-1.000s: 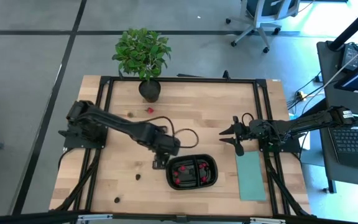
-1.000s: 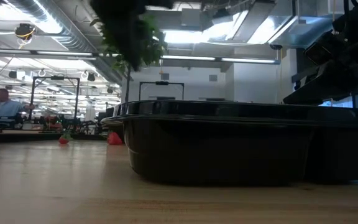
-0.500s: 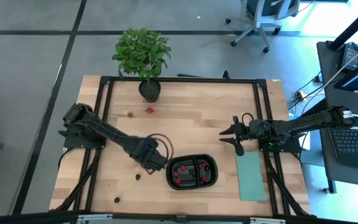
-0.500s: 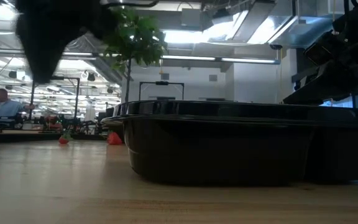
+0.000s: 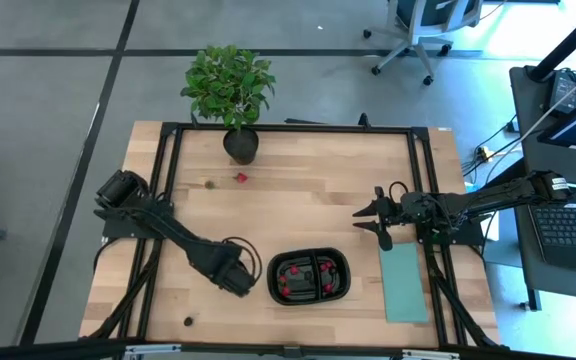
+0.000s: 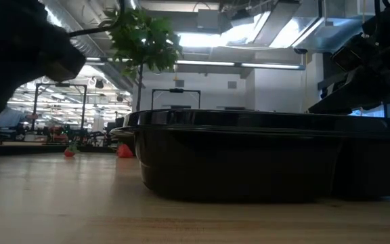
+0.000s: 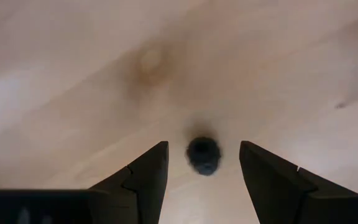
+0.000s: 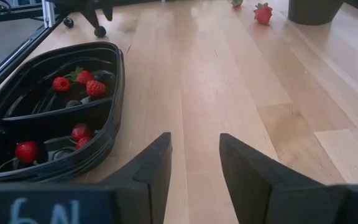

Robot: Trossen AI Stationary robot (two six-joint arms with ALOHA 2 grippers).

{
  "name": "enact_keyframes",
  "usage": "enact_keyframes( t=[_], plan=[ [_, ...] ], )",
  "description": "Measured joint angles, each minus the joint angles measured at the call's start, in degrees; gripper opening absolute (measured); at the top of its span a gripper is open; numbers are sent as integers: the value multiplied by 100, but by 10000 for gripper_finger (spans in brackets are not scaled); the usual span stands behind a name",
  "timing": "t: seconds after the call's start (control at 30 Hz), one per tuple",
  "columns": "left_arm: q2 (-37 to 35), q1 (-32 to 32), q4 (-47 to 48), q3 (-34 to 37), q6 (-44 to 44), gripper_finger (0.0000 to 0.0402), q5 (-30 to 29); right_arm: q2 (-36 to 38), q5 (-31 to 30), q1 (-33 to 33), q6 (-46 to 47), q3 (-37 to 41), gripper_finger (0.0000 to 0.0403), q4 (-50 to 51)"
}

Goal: Pick and placing Produce into tupperware
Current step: Put the blackberry into the left side of the black container

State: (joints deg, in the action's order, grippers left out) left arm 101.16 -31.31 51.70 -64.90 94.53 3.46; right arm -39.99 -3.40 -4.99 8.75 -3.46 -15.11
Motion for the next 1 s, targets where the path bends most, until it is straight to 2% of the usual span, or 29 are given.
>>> enact_keyframes(
  t=[0.5, 1.0],
  plan=[
    [0, -302, -379, 120, 884, 190, -135, 0, 0, 0, -13, -2, 138, 29],
    [169, -314, -435, 120, 1023, 190, -181, 0, 3, -1, -10, -2, 138, 83]
  ],
)
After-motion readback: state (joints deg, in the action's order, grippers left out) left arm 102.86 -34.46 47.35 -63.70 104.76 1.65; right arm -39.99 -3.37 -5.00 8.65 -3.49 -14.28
